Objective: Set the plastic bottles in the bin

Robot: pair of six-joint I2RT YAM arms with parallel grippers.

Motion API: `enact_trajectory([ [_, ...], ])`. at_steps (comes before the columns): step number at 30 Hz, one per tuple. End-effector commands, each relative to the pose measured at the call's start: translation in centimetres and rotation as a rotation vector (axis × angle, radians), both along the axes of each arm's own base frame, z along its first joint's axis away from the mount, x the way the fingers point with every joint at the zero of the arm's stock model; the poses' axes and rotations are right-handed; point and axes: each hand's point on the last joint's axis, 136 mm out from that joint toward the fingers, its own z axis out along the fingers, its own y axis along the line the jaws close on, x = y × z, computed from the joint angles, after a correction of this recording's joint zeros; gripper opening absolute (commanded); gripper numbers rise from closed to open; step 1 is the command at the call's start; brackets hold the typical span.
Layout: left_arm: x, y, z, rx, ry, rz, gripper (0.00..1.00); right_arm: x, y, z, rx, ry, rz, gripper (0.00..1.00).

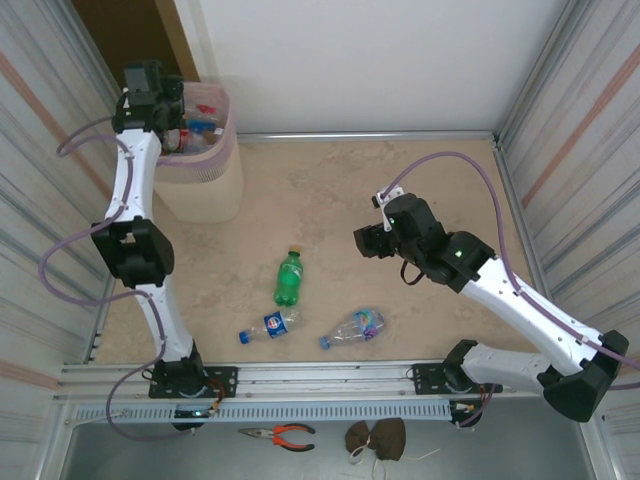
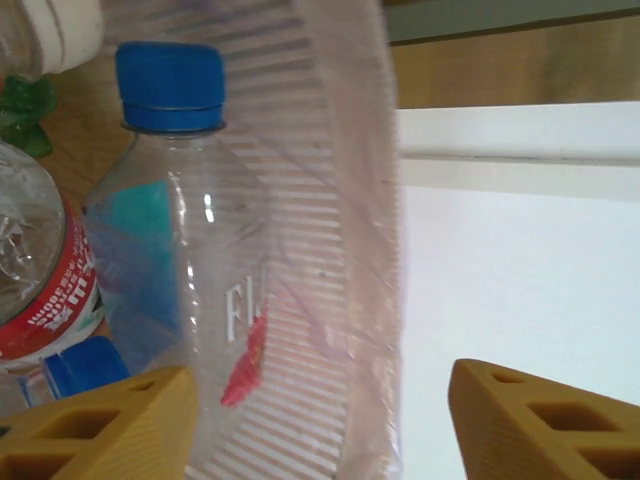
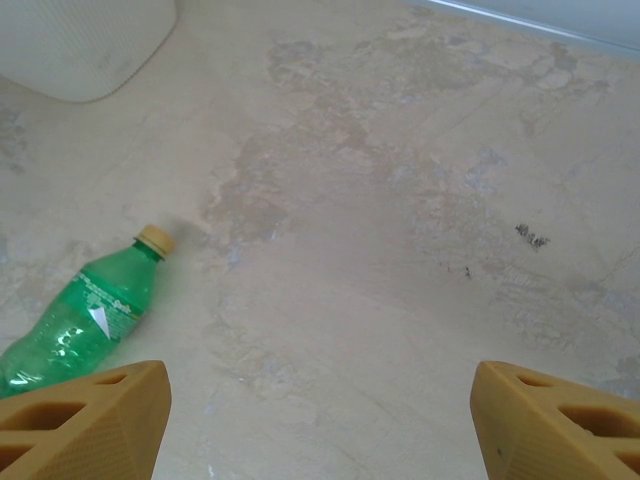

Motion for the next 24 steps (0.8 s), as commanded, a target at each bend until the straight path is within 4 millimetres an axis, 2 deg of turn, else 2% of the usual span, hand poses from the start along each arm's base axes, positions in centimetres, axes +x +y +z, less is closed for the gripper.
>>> enact_trajectory([
  [1,-1.6,0.6,5.7,0.066,-0.137,-0.027,0.63,-0.3,-0.3,0.8,0.057,-0.013,-0.016,0.77],
  [6,-0.6,0.2,6.7,0.100,-0.197,-0.090,0.55,-0.5,-0.3,1.0,0.071,-0.015,-0.017,0.77],
  [10,1.0,-0.2,6.3,0.093,-0.219,-0.141,0.50,-0.3,-0.2,1.0,0.070,-0.013,-0.017,0.77],
  [14,2.7,-0.8,5.4,0.071,-0.232,-0.185,0.37,-0.2,-0.1,0.8,0.063,-0.013,-0.020,0.77],
  [15,3.6,-0.8,3.8,0.061,-0.207,-0.191,0.35,-0.1,-0.1,0.7,0.061,-0.012,-0.020,0.77],
  [21,5.4,-1.0,0.0,0.043,-0.159,-0.213,0.31,0.2,0.0,0.3,0.050,-0.002,-0.025,0.77],
  [24,5.7,-0.8,-2.6,0.036,-0.101,-0.212,0.31,0.2,0.1,0.0,0.044,0.005,-0.020,0.77],
])
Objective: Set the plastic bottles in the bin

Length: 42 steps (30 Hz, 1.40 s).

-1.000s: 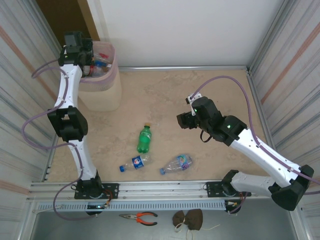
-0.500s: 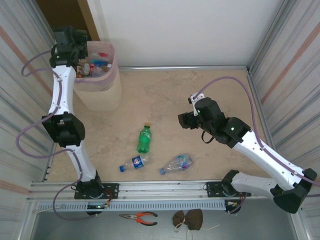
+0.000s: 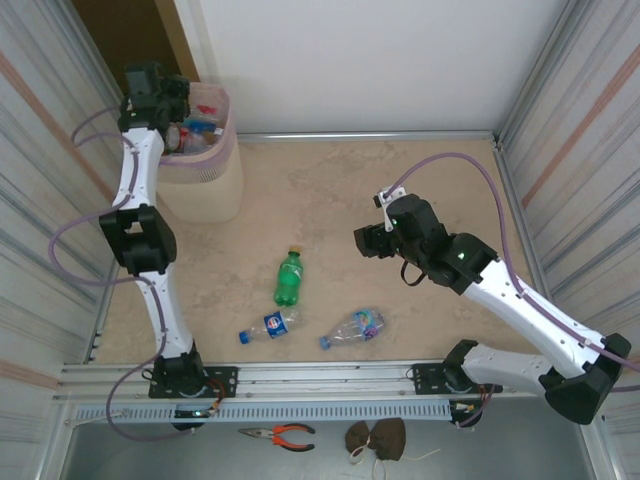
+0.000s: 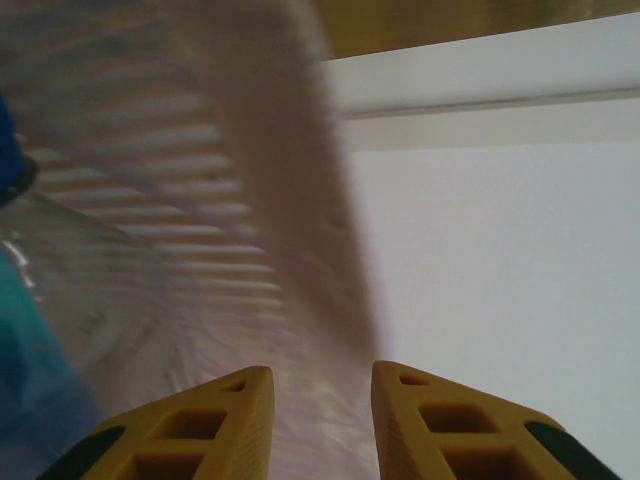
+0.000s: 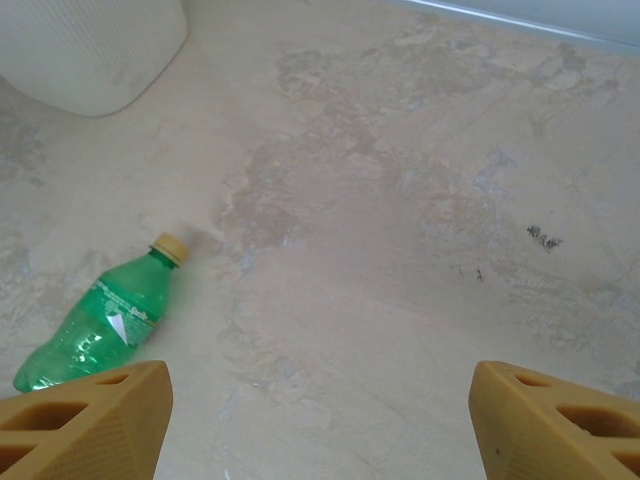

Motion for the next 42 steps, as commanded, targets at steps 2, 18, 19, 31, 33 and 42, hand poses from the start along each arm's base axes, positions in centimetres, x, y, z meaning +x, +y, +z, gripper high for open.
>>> enact_trajectory([
  [2,0.0,0.1,-1.5,-0.002,0.025,-0.017,0.31,0.3,-0.1,-0.3,0.008,0.007,-0.016,0.77],
  [18,-3.5,-1.1,7.9,0.118,-0.157,-0.106,0.32,-0.4,-0.6,1.0,0.044,-0.018,-0.019,0.76],
  [19,-4.1,-1.4,8.6,0.139,-0.173,-0.126,0.32,-0.4,-0.6,1.1,0.048,-0.019,-0.019,0.76],
  [31,-13.9,-9.9,14.6,0.575,-0.370,-0.493,0.41,-0.9,-0.9,1.8,0.066,-0.033,-0.010,0.76],
  [33,-16.1,-11.5,14.8,0.659,-0.399,-0.556,0.44,-1.0,-0.9,1.9,0.069,-0.034,-0.009,0.76],
  [42,-25.6,-17.0,10.1,0.941,-0.350,-0.780,0.49,-1.2,-0.9,1.6,0.067,-0.021,-0.003,0.76],
])
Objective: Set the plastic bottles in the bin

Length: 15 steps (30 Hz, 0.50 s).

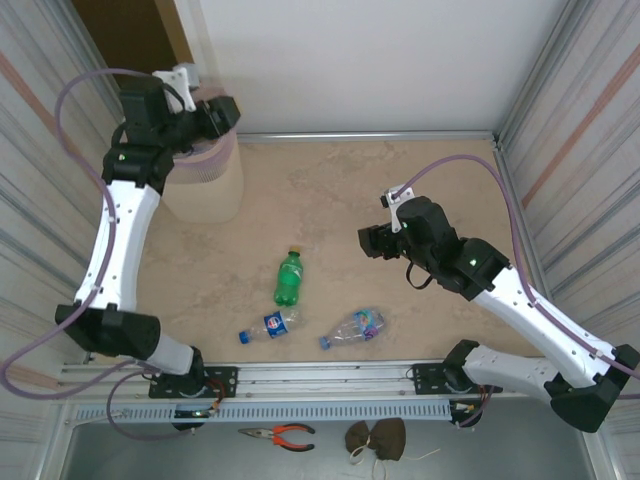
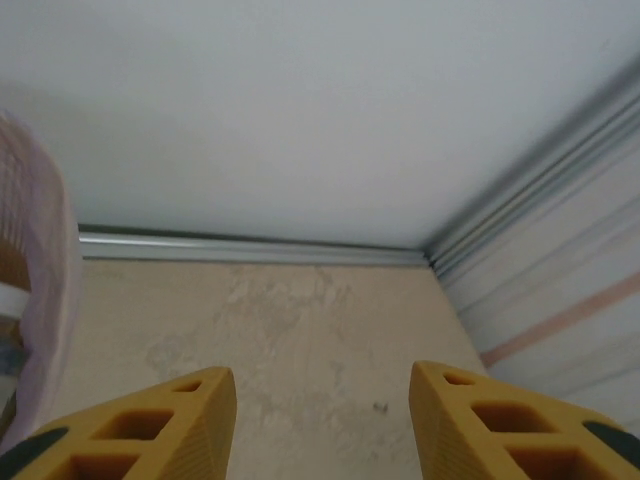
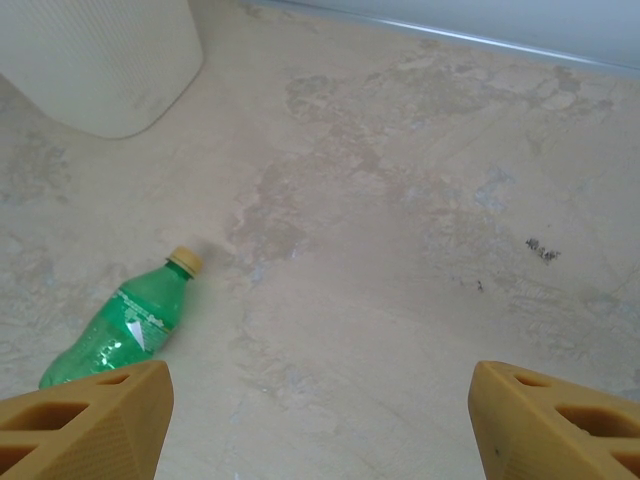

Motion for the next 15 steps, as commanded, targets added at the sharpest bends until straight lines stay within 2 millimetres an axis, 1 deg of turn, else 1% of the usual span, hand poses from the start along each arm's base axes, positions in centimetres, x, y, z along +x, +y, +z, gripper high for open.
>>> enact_trajectory([
  [1,-4.1,-1.6,-2.9,0.221,-0.009,-0.092,0.50,-0.4,-0.3,0.0,0.023,0.017,-0.009,0.76],
  [2,-5.1,-2.3,-3.9,0.260,-0.002,-0.120,0.50,-0.7,-0.6,0.6,0.041,0.000,-0.009,0.76],
  [5,-8.7,-4.4,-6.8,0.400,0.006,-0.210,0.51,-0.8,-0.6,0.5,0.044,0.003,-0.007,0.76],
  [7,-11.4,-6.3,-8.9,0.482,-0.013,-0.328,0.55,-0.9,-0.6,0.4,0.042,0.004,-0.004,0.77],
  [11,-16.6,-9.3,-12.9,0.590,-0.077,-0.590,0.62,-0.8,-0.4,0.1,0.033,0.008,0.004,0.77],
  [12,-17.7,-9.8,-13.8,0.612,-0.088,-0.646,0.63,-0.8,-0.4,0.2,0.032,0.008,0.006,0.77],
  [15,-19.8,-10.1,-16.6,0.686,-0.107,-0.743,0.64,-0.8,-0.5,0.4,0.029,0.003,0.008,0.77],
])
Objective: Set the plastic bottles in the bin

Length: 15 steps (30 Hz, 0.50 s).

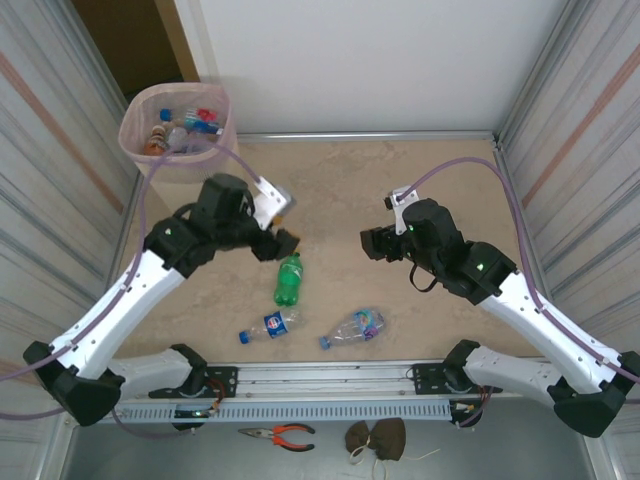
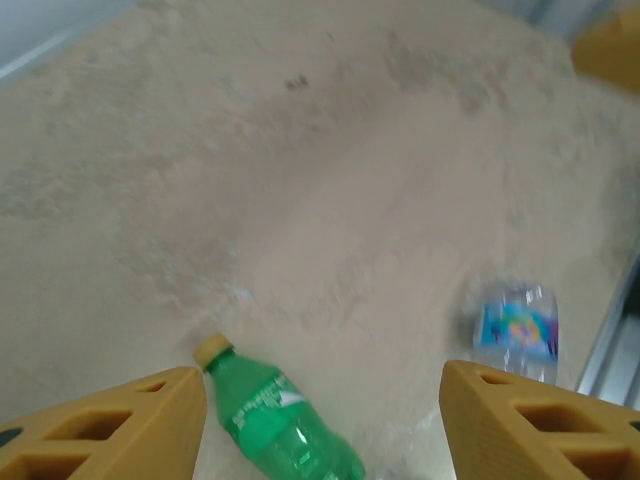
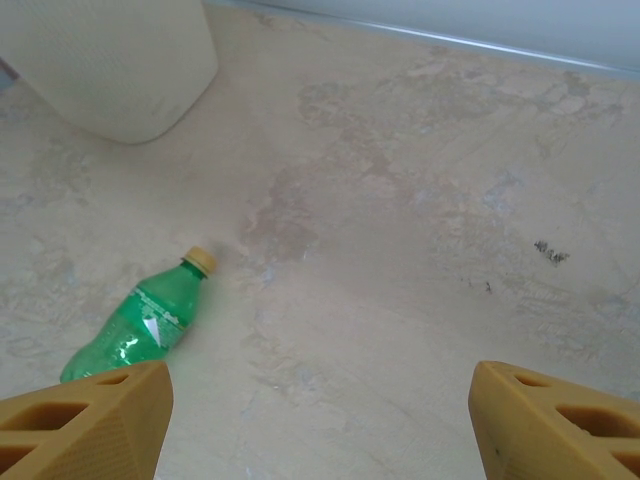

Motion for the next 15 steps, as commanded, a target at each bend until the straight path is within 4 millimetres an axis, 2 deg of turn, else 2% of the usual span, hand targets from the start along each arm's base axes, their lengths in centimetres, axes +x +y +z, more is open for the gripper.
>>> enact_trajectory([
  [1,-2.5,0.1,-2.4,0.113,-0.077,-0.172,0.64,-0.1,-0.3,-0.2,0.001,0.008,-0.007,0.77],
  [3,-3.7,0.3,-4.1,0.156,-0.088,-0.233,0.66,-0.1,-0.4,-0.1,-0.001,0.005,-0.010,0.77],
  [7,-4.7,1.1,-6.7,0.214,-0.082,-0.264,0.67,-0.2,-0.7,-0.1,-0.004,0.002,-0.017,0.77],
  [15,-6.1,1.2,-9.6,0.197,0.020,-0.102,0.68,-0.4,-1.2,-0.2,0.002,0.001,-0.035,0.77],
])
